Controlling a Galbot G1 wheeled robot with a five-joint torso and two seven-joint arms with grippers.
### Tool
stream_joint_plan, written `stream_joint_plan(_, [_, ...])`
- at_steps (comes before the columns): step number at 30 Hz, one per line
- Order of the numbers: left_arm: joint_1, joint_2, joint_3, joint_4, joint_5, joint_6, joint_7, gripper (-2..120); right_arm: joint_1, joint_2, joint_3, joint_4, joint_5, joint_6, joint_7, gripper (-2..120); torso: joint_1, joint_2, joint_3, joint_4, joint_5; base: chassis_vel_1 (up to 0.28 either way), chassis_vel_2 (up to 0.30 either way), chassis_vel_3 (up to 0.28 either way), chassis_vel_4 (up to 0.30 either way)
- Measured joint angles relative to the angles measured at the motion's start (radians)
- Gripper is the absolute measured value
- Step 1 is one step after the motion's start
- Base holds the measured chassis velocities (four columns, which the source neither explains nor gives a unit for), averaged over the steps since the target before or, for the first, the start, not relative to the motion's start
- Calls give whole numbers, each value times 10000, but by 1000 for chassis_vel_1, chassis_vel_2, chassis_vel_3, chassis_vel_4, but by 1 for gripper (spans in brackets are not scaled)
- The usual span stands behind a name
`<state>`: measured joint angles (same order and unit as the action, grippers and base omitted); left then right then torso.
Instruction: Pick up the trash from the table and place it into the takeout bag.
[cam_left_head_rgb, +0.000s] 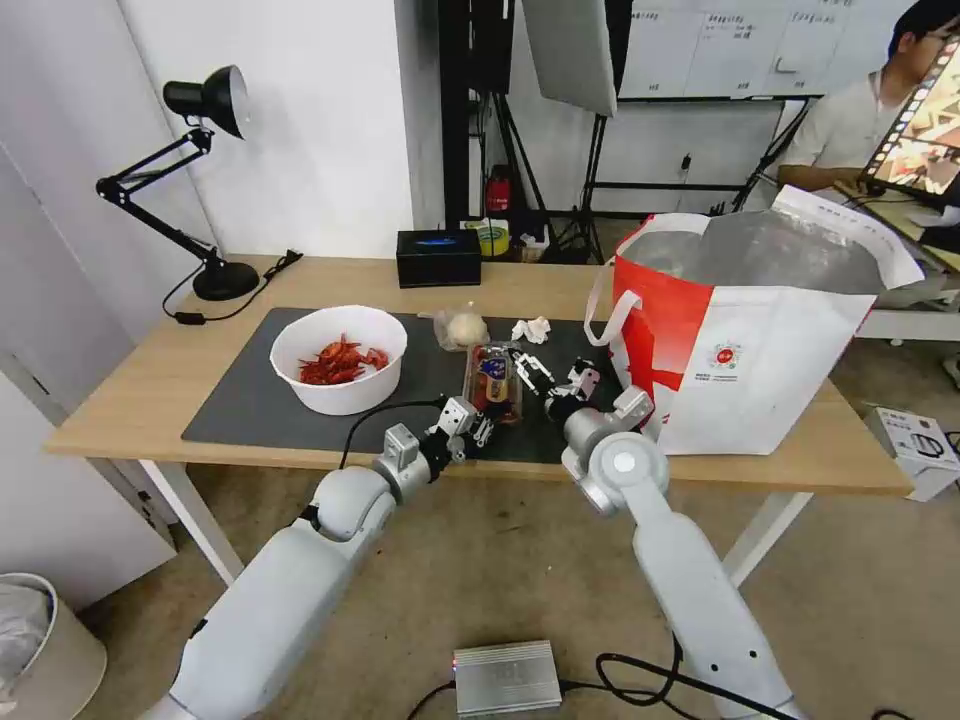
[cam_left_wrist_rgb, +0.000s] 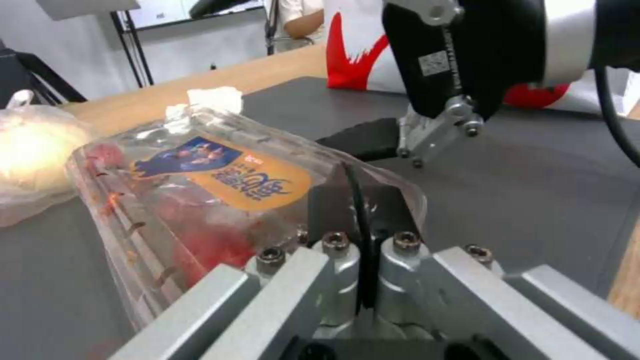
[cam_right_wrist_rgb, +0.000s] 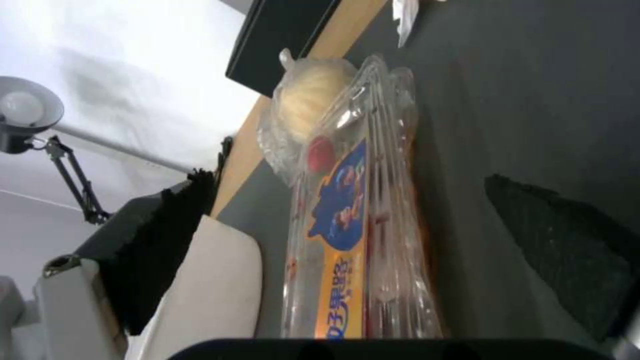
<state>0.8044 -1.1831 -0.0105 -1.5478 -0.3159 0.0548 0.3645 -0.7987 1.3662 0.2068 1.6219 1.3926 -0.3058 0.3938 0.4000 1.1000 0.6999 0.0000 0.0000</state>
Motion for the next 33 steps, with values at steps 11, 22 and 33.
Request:
stream_joint_plan(11, [54,5,-43,-42,1,-2,18,0,146,170,-93,-265,62,-158,-16,100,0,0,0,0,0,0,0,0,0])
stream_joint_plan(22, [71,-59,-6,-33,8,-31,44,0,238,380,-115,-478,-58,-165,-100,100,0,-1,1,0,0,0,0,0,0])
stream_joint_plan(33, [97,-57,-61,-31,12,-106,104,0,270,541,-171,-603,-304,-177,-143,98,0,0,0,-1,0,0,0,0,0])
